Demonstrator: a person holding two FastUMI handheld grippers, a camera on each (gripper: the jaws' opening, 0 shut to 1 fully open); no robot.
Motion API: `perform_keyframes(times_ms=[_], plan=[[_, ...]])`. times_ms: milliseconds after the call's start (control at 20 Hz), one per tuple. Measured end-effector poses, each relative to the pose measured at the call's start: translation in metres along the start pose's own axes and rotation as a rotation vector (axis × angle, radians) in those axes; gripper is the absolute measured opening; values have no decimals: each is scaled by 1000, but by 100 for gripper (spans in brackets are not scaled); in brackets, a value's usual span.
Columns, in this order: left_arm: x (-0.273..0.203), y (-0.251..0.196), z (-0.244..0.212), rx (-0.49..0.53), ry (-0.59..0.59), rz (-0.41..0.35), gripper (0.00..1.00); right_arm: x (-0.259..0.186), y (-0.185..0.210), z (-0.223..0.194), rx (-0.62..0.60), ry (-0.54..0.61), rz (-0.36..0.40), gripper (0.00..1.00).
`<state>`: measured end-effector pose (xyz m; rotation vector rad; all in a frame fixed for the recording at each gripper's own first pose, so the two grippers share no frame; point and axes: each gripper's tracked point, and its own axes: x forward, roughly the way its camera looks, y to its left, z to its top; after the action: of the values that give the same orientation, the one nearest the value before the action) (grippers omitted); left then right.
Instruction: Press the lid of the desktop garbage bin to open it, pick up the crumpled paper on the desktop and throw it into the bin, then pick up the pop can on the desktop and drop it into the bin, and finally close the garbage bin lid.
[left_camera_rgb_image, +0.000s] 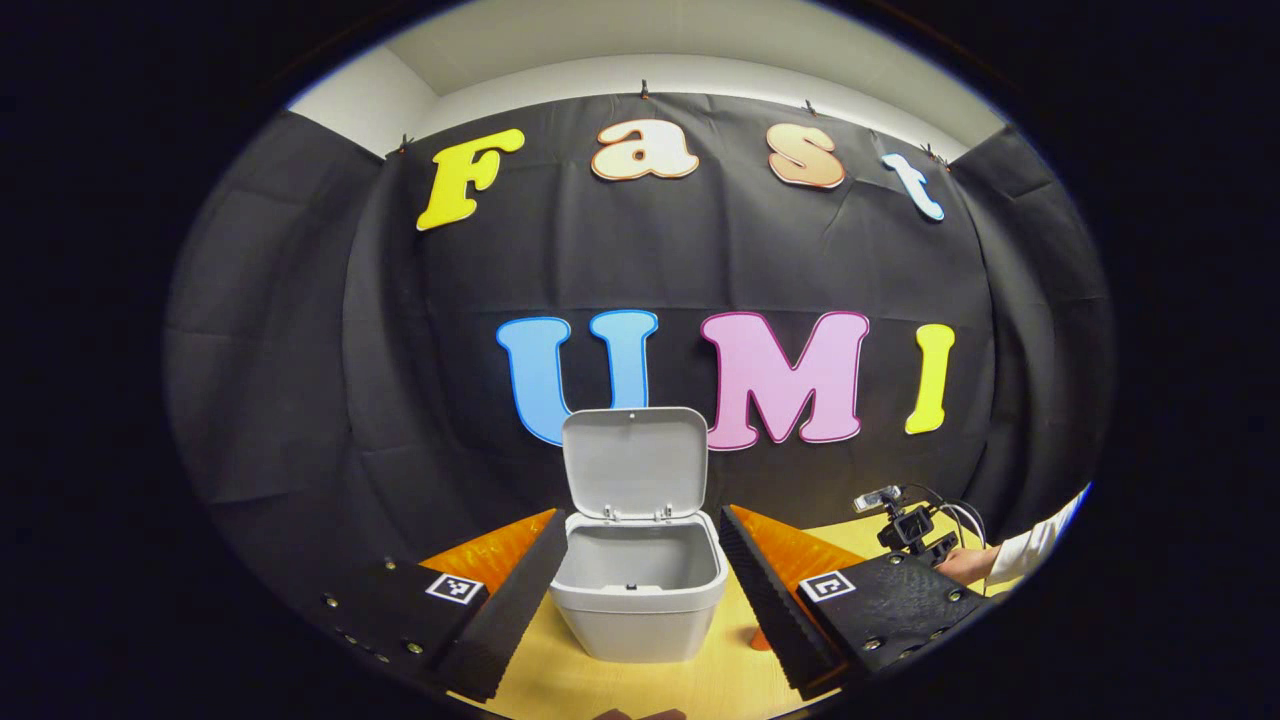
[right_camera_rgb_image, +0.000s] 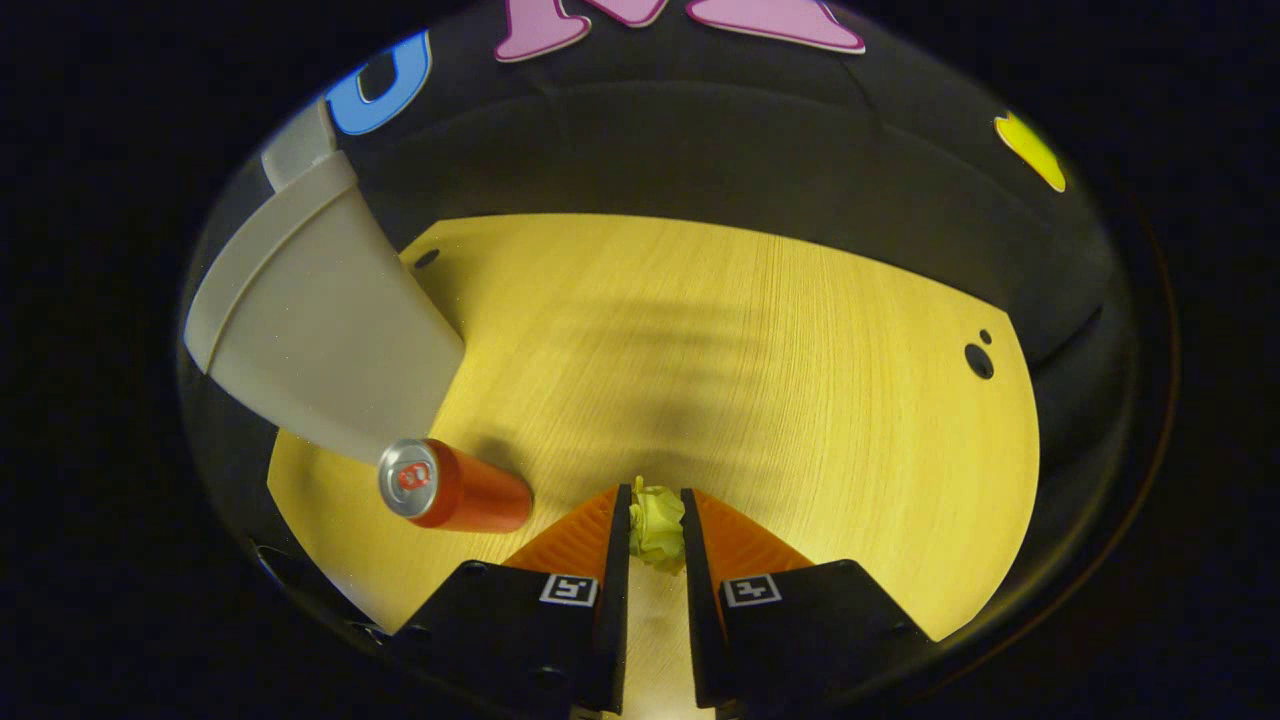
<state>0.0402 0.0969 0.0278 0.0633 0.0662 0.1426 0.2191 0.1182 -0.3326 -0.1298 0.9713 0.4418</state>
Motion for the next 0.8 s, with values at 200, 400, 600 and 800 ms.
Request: perform_keyframes(times_ms=[200, 400, 600, 800], plan=[[7, -13, 3, 7, -11, -43, 99, -51, 7, 42, -31, -172, -18, 31], [11, -20, 7, 15, -24, -68, 99, -106, 29, 89, -64, -345, -22, 30], [10, -19, 9, 21, -32, -74, 99, -156, 54, 137, -67, -482, 14, 30], [8, -9, 8, 21, -37, -57, 99, -202, 101, 185, -71, -665, 90, 30]])
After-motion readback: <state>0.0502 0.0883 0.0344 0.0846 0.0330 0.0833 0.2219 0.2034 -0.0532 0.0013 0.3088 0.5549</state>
